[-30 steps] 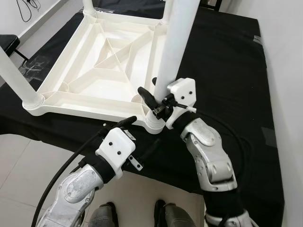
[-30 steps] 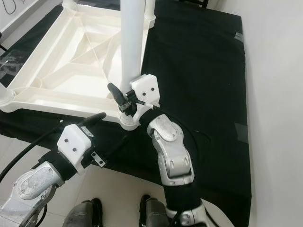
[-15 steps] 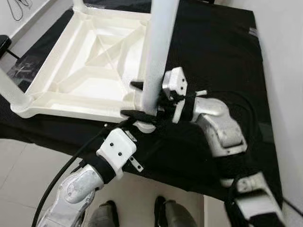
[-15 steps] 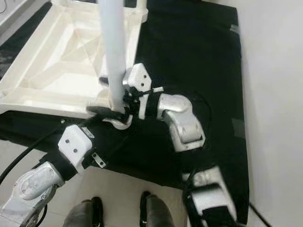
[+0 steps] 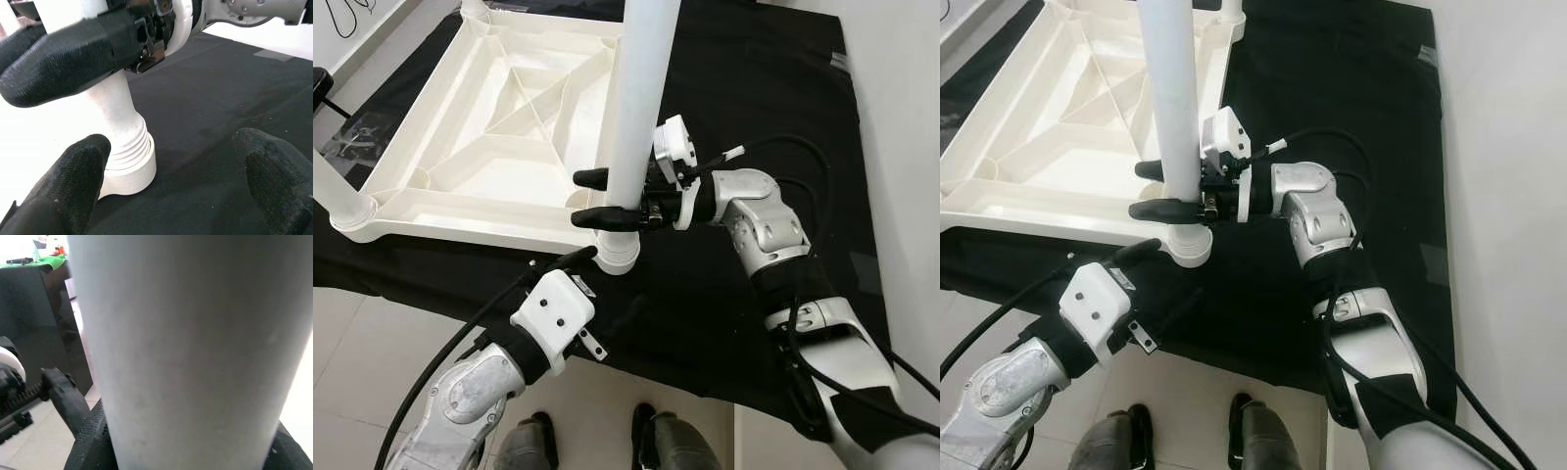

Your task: Building children table

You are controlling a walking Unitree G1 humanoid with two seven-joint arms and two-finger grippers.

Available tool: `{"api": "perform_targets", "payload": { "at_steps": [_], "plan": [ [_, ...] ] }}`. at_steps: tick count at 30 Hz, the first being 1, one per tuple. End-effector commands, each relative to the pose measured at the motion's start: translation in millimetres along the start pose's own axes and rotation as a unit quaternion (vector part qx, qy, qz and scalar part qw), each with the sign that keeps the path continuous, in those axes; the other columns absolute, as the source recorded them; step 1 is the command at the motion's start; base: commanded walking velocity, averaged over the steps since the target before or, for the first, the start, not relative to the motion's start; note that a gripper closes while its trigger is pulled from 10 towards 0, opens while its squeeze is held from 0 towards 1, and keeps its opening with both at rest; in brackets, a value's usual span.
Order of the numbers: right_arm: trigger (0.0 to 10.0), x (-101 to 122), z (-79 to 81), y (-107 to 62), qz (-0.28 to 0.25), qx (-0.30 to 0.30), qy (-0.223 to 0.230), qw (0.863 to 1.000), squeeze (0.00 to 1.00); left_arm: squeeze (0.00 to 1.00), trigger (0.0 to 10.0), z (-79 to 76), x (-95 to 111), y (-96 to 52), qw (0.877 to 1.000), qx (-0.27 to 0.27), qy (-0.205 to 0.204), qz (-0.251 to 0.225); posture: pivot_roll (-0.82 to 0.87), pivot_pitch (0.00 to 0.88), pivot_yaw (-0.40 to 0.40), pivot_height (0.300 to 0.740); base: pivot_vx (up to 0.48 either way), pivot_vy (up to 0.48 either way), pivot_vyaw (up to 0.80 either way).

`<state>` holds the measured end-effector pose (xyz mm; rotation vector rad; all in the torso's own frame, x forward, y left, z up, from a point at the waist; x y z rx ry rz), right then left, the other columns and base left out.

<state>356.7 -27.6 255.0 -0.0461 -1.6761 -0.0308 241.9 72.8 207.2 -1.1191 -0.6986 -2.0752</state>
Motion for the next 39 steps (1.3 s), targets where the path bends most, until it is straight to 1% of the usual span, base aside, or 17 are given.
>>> {"api": "perform_targets", "payload": {
  "at_steps": [1,10,13,14,15,16,17,20,26,28,31,32,35,36,37,38,39],
  "plan": [
    [0.0,-8,-2.2,-3.7,0.012,-0.007,0.007,1.000,0.00,0.00,10.0,-6.7,-1,-2.2,1.000,-0.013,-0.002,0.007,0.14,0.283,-0.092,0.740,0.000,0.000,0.00],
    [0.0,-37,-15.1,-44.0,0.023,-0.163,0.030,0.986,0.00,0.00,10.0,-16.6,-3,-9.7,0.999,-0.020,-0.029,0.014,0.09,0.297,-0.105,0.740,0.000,0.000,0.00],
    [0.0,-54,-15.1,-49.3,0.021,-0.272,0.059,0.960,0.00,0.00,10.0,-17.9,-8,-13.8,0.999,-0.019,-0.033,0.022,0.08,0.302,-0.109,0.740,0.000,0.000,0.00],
    [0.0,-96,-3.2,-65.7,0.045,-0.491,0.129,0.861,0.00,0.00,10.0,-15.7,-10,-16.2,0.999,-0.012,-0.037,0.027,0.06,0.309,-0.107,0.740,0.000,0.000,0.00],
    [0.0,-106,3.2,-75.4,0.055,-0.545,0.146,0.824,0.00,0.00,10.0,-15.0,-11,-16.5,0.999,-0.011,-0.038,0.027,0.06,0.309,-0.107,0.740,0.000,0.000,0.00],
    [0.0,-110,7.0,-80.6,0.060,-0.569,0.153,0.806,0.00,0.00,10.0,-14.7,-11,-16.6,0.999,-0.010,-0.038,0.028,0.06,0.309,-0.107,0.740,0.000,0.000,0.00],
    [0.0,-110,15.2,-66.0,0.056,-0.534,0.146,0.831,0.00,0.00,10.0,-13.8,-11,-15.8,0.999,-0.008,-0.037,0.027,0.07,0.314,-0.105,0.740,0.000,0.000,0.00],
    [0.0,-111,16.6,-43.0,0.051,-0.500,0.135,0.854,0.00,0.00,10.0,-7.5,-10,-12.8,0.999,-0.001,-0.033,0.023,0.07,0.304,-0.091,0.740,0.000,0.000,0.00],
    [0.0,-101,7.4,-36.9,0.047,-0.497,0.119,0.858,0.00,0.00,10.0,-4.8,-10,-12.2,0.999,0.005,-0.030,0.021,0.07,0.303,-0.098,0.740,0.000,0.000,0.00],
    [10.0,-94,0.8,-38.4,0.047,-0.509,0.114,0.852,0.00,0.00,10.0,-6.3,-10,-12.6,0.999,0.006,-0.031,0.022,0.07,0.303,-0.098,0.740,0.000,0.000,0.00],
    [10.0,-85,-0.7,-38.3,0.042,-0.520,0.112,0.846,0.00,0.00,10.0,-6.8,-10,-13.0,0.999,0.006,-0.031,0.023,0.07,0.302,-0.097,0.740,0.000,0.000,0.00],
    [10.0,-78,-3.9,-36.6,0.033,-0.516,0.109,0.849,1.00,0.00,10.0,-6.3,-11,-13.0,0.999,0.006,-0.031,0.023,0.07,0.298,-0.095,0.740,0.000,0.000,0.00],
    [10.0,-60,-14.8,-27.6,0.002,-0.481,0.094,0.871,1.00,0.00,10.0,-5.2,-11,-12.4,0.999,0.006,-0.029,0.023,0.08,0.294,-0.094,0.740,0.000,0.000,0.00],
    [10.0,-34,-13.9,-9.3,-0.040,-0.396,0.059,0.916,0.95,0.00,10.0,-4.6,-11,-11.1,0.999,0.006,-0.029,0.021,0.07,0.289,-0.095,0.740,0.000,0.000,0.00],
    [10.0,-28,-8.0,0.1,-0.047,-0.350,0.048,0.934,0.44,0.00,10.0,-4.9,-11,-10.6,0.999,0.005,-0.028,0.021,0.08,0.288,-0.096,0.740,0.000,0.000,0.00],
    [10.0,-28,-8.0,0.1,-0.047,-0.350,0.048,0.934,0.44,0.00,10.0,-4.9,-11,-10.6,0.999,0.005,-0.028,0.021,0.08,0.288,-0.096,0.740,0.000,0.000,0.00],
    [10.0,-22,3.4,13.3,-0.050,-0.278,0.034,0.959,0.00,0.00,10.0,-5.8,-11,-9.8,0.999,0.002,-0.024,0.021,0.08,0.287,-0.095,0.740,0.000,0.000,0.00]
  ]
}}
Point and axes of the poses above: a point about 5 cm out from each wrist's last joint towards the gripper, its own y axis pointing out of the wrist towards the gripper, its own x axis along the axis of the wrist's last joint, z = x × y, the point moved 5 cm from there along y, pointing out of the wrist towards the gripper, and after that the axes turned 9 degrees about y, right-handed, at the moved point
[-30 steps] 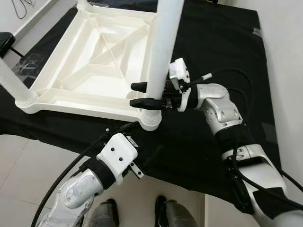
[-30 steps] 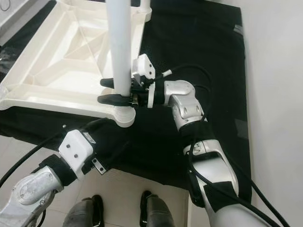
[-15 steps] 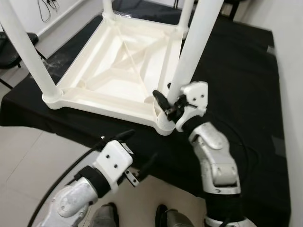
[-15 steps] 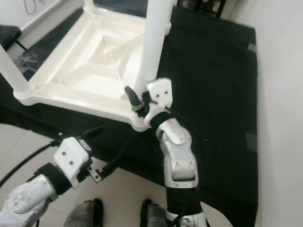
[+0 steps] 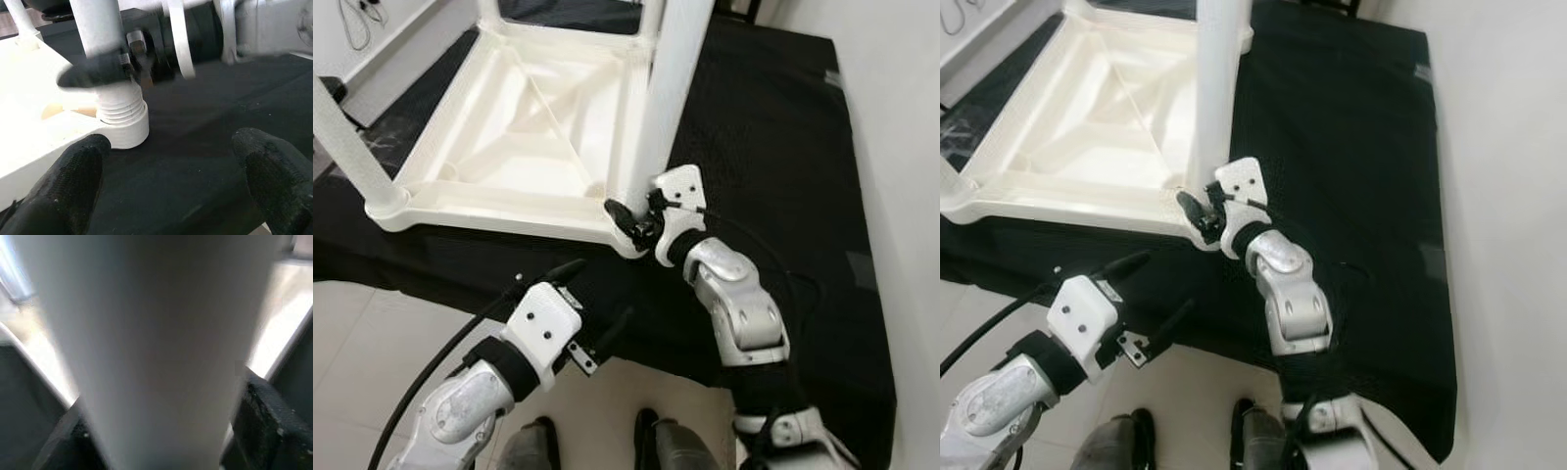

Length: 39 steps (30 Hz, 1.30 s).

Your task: Building children table

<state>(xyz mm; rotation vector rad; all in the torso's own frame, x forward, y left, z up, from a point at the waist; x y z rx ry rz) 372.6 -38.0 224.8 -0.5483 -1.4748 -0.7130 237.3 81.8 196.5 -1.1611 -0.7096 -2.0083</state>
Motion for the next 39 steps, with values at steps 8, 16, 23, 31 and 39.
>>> {"api": "perform_targets", "payload": {
  "at_steps": [8,16,23,31,39],
  "plan": [
    [10.0,18,47.8,4.3,-0.008,0.265,-0.046,0.963,0.00,0.00,10.0,-5.1,-1,1.2,1.000,-0.010,0.002,0.000,0.09,0.284,-0.095,0.740,0.000,0.000,0.00],
    [10.0,18,36.4,7.5,0.030,0.327,-0.053,0.943,0.00,0.00,10.0,-6.6,-3,-0.6,1.000,-0.013,0.006,0.005,0.10,0.282,-0.098,0.740,0.000,0.000,0.00],
    [0.0,19,34.5,3.3,0.041,0.382,-0.054,0.922,0.00,0.00,10.0,-7.0,-4,-0.7,1.000,-0.011,0.011,0.008,0.11,0.285,-0.104,0.740,0.000,0.000,0.00],
    [0.0,19,22.8,4.1,0.036,0.365,-0.054,0.929,0.00,0.00,10.0,-7.1,-3,-3.2,1.000,-0.010,0.010,0.009,0.11,0.287,-0.103,0.740,0.000,0.000,0.00],
    [0.0,-27,-31.8,-23.3,0.099,0.109,-0.081,0.986,0.00,0.00,10.0,-11.2,-5,-11.1,1.000,-0.008,-0.008,0.016,0.08,0.308,-0.100,0.740,0.000,0.000,0.00]
  ]
}}
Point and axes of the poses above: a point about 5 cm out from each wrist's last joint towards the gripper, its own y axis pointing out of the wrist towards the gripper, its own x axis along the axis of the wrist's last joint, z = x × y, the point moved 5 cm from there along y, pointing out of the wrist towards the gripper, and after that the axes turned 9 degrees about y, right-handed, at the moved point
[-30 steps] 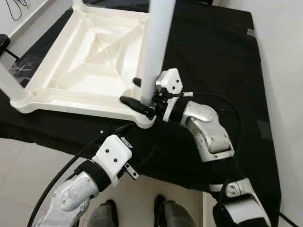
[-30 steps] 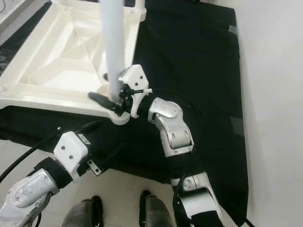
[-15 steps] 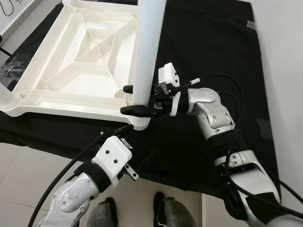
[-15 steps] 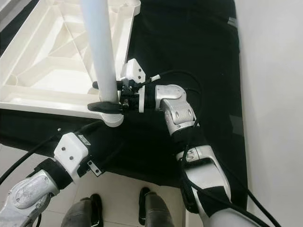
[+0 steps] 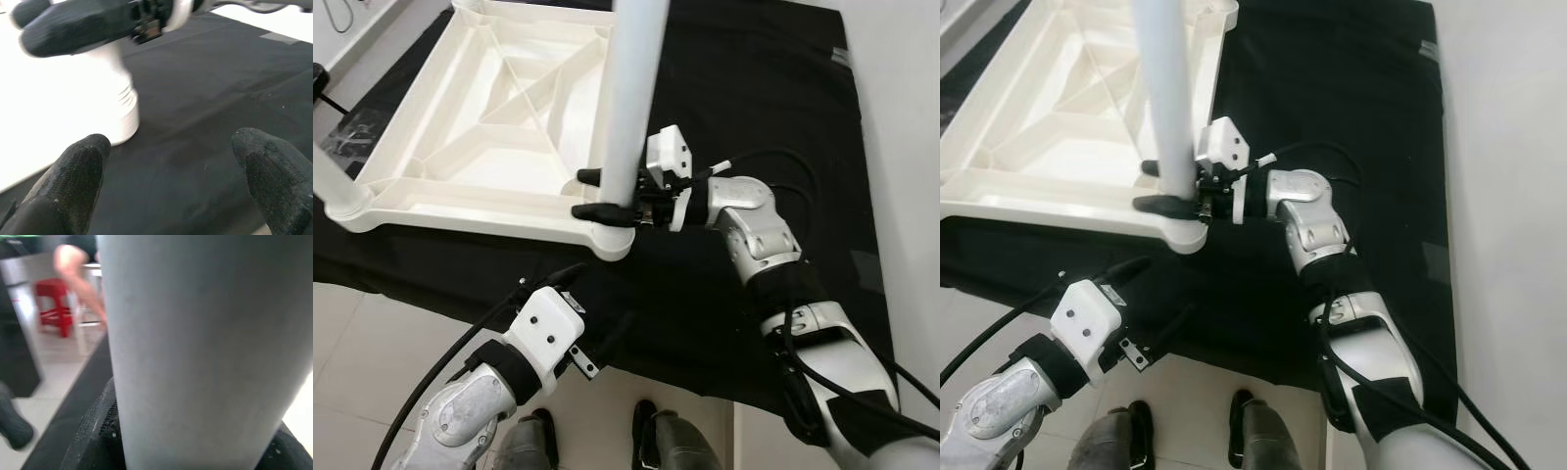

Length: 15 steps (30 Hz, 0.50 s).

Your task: Building children table

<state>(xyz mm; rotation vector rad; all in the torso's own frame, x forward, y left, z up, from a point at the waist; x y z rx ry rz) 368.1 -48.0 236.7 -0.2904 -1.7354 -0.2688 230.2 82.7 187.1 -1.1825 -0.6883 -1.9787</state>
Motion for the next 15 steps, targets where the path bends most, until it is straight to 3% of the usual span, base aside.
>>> {"api": "perform_targets", "payload": {
  "at_steps": [1,3,5,6,7,9,10,12,15],
  "plan": [
    [0.0,-54,-11.9,-28.1,0.096,-0.168,0.047,0.980,0.00,0.00,10.0,-3.7,1,-5.1,1.000,-0.002,-0.002,0.002,0.08,0.309,-0.101,0.740,0.000,0.000,0.00],
    [0.0,-59,-12.6,-32.1,0.103,-0.200,0.051,0.973,0.00,0.00,10.0,-3.4,0,-5.8,1.000,-0.001,-0.002,0.004,0.08,0.309,-0.101,0.740,0.000,0.000,0.00],
    [0.0,-87,17.9,-41.9,0.114,-0.323,0.169,0.924,0.00,0.00,10.0,-1.4,1,-7.4,1.000,0.006,-0.007,0.006,0.08,0.322,-0.110,0.740,0.000,0.000,0.00],
    [0.0,-87,17.9,-41.9,0.114,-0.323,0.169,0.924,0.00,0.00,10.0,-1.4,1,-7.4,1.000,0.006,-0.007,0.006,0.08,0.322,-0.110,0.740,0.000,0.000,0.00],
    [0.0,-90,34.8,-38.2,0.115,-0.340,0.166,0.918,0.00,0.00,10.0,-1.2,-1,-8.6,1.000,0.008,-0.009,0.008,0.07,0.321,-0.095,0.740,0.000,0.000,0.00],
    [0.0,-91,41.6,-33.0,0.112,-0.348,0.165,0.916,0.00,0.00,10.0,-3.4,-3,-9.4,1.000,0.006,-0.011,0.011,0.07,0.313,-0.093,0.740,0.000,0.000,0.00],
    [0.0,-91,41.6,-33.0,0.112,-0.348,0.165,0.916,0.00,0.00,10.0,-3.4,-3,-9.4,1.000,0.006,-0.011,0.011,0.07,0.313,-0.093,0.740,0.000,0.000,0.00],
    [0.0,-85,42.8,-15.5,0.099,-0.318,0.138,0.933,0.00,0.00,10.0,-9.6,-7,-11.8,1.000,-0.008,-0.006,0.017,0.07,0.313,-0.096,0.740,0.000,0.000,0.00],
    [0.2,-80,35.7,-10.1,0.094,-0.314,0.128,0.936,0.00,0.00,10.0,-9.3,-8,-13.2,1.000,-0.009,-0.002,0.019,0.07,0.312,-0.101,0.740,0.000,0.000,0.00]
  ]
}}
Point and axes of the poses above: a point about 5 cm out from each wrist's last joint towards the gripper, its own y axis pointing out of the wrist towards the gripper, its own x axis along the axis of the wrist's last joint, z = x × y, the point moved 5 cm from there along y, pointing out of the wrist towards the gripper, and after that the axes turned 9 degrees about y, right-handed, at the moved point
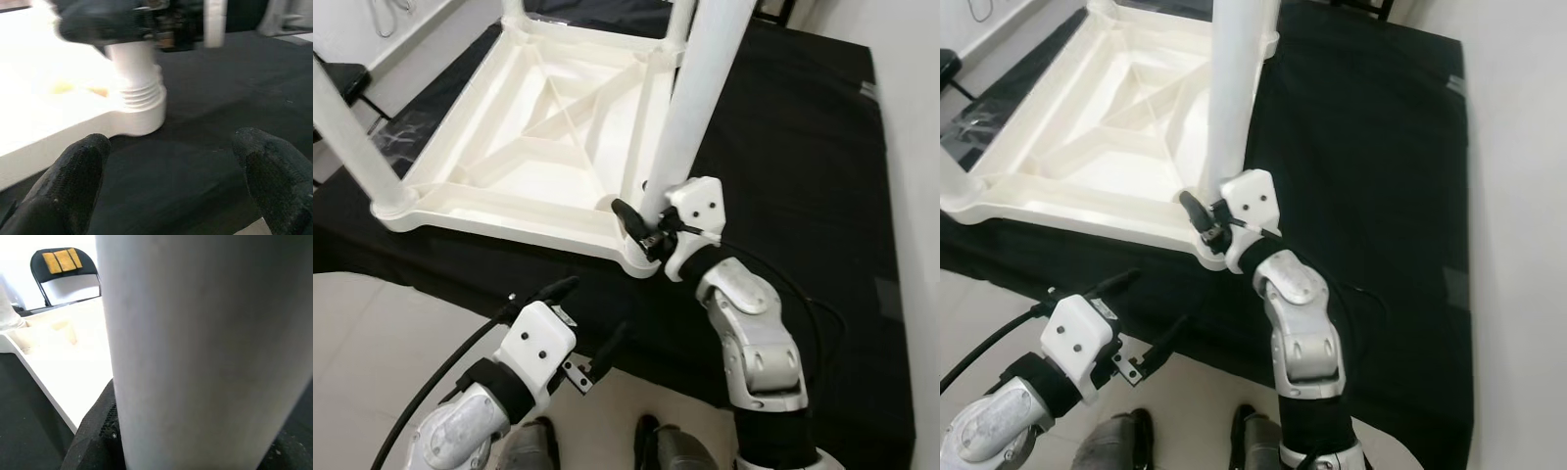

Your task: Building children table

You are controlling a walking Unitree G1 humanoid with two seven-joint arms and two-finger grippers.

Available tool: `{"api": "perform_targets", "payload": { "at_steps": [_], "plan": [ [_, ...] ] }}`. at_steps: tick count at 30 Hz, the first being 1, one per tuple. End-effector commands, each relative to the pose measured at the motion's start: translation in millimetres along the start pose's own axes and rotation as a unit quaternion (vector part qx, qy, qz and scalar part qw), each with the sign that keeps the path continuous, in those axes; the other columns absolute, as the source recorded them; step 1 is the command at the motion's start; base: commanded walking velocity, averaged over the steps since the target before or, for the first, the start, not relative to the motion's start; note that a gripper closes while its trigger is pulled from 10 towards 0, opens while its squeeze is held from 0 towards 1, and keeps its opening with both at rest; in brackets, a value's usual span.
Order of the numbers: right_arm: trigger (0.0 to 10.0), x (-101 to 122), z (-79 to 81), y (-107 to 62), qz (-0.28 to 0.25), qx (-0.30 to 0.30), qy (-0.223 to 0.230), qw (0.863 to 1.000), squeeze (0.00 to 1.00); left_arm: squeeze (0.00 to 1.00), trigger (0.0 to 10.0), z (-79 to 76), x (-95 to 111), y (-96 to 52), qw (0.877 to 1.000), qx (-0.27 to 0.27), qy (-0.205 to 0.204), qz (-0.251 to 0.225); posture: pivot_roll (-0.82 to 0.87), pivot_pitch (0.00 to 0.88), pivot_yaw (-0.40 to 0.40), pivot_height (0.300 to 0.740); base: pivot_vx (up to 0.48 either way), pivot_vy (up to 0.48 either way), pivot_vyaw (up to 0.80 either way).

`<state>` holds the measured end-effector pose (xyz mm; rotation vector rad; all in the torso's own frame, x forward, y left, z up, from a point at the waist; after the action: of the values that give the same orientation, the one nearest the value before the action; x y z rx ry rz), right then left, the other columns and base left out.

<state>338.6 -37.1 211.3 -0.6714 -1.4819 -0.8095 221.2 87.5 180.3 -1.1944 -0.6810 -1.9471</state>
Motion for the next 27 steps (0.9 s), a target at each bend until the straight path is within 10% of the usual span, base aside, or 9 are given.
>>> {"api": "perform_targets", "payload": {
  "at_steps": [1,2,3,4,11,12,14,26,27],
  "plan": [
    [0.2,-60,-14.0,-6.8,0.114,-0.029,0.024,0.993,0.00,0.00,10.0,-5.2,-4,-2.5,1.000,-0.013,0.004,0.006,0.07,0.312,-0.101,0.740,0.000,0.000,0.00],
    [10.0,-55,-18.1,-2.5,0.108,-0.032,0.025,0.993,0.00,0.00,10.0,-2.4,-5,-2.9,1.000,-0.005,0.006,0.009,0.08,0.311,-0.103,0.740,0.000,0.000,0.00],
    [10.0,-51,-20.8,-0.1,0.104,-0.035,0.026,0.994,0.00,0.00,10.0,-0.6,-5,-3.3,1.000,0.000,0.008,0.011,0.08,0.311,-0.103,0.740,0.000,0.000,0.00],
    [10.0,-39,-22.4,4.9,0.088,-0.029,0.033,0.995,1.00,0.00,10.0,0.9,-5,-2.5,1.000,0.008,0.007,0.010,0.09,0.309,-0.105,0.740,0.000,0.000,0.00],
    [10.0,21,-8.7,27.6,0.000,0.089,0.034,0.995,1.00,0.00,10.0,1.5,-2,3.8,1.000,0.015,0.009,0.002,0.09,0.300,-0.113,0.740,0.000,0.000,0.00],
    [10.0,30,-3.7,29.3,-0.012,0.131,0.029,0.991,0.28,0.00,10.0,4.0,0,6.0,1.000,0.019,0.011,-0.003,0.10,0.298,-0.113,0.740,0.000,0.000,0.00],
    [10.0,39,-0.9,30.8,-0.025,0.178,0.011,0.984,0.00,0.00,10.0,7.9,3,8.7,1.000,0.024,0.014,-0.010,0.10,0.296,-0.115,0.740,0.000,0.000,0.00],
    [10.0,47,16.2,22.2,-0.008,0.378,-0.049,0.924,0.00,0.00,10.0,10.5,2,8.4,0.999,0.028,0.025,-0.007,0.12,0.288,-0.132,0.740,0.000,0.000,0.00],
    [7.8,46,15.2,22.5,-0.006,0.387,-0.053,0.921,0.00,0.00,10.0,11.1,2,8.6,0.999,0.029,0.026,-0.007,0.12,0.288,-0.132,0.740,0.000,0.000,0.00]
  ]
}}
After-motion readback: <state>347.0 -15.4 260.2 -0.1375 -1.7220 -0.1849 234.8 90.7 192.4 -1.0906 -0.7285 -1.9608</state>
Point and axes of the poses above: a point about 5 cm out from each wrist's last joint towards the gripper, its own y axis pointing out of the wrist towards the gripper, its own x axis along the axis of the wrist's last joint, z = x × y, the point moved 5 cm from there along y, pointing out of the wrist towards the gripper, and after that the axes turned 9 degrees about y, right-handed, at the moved point
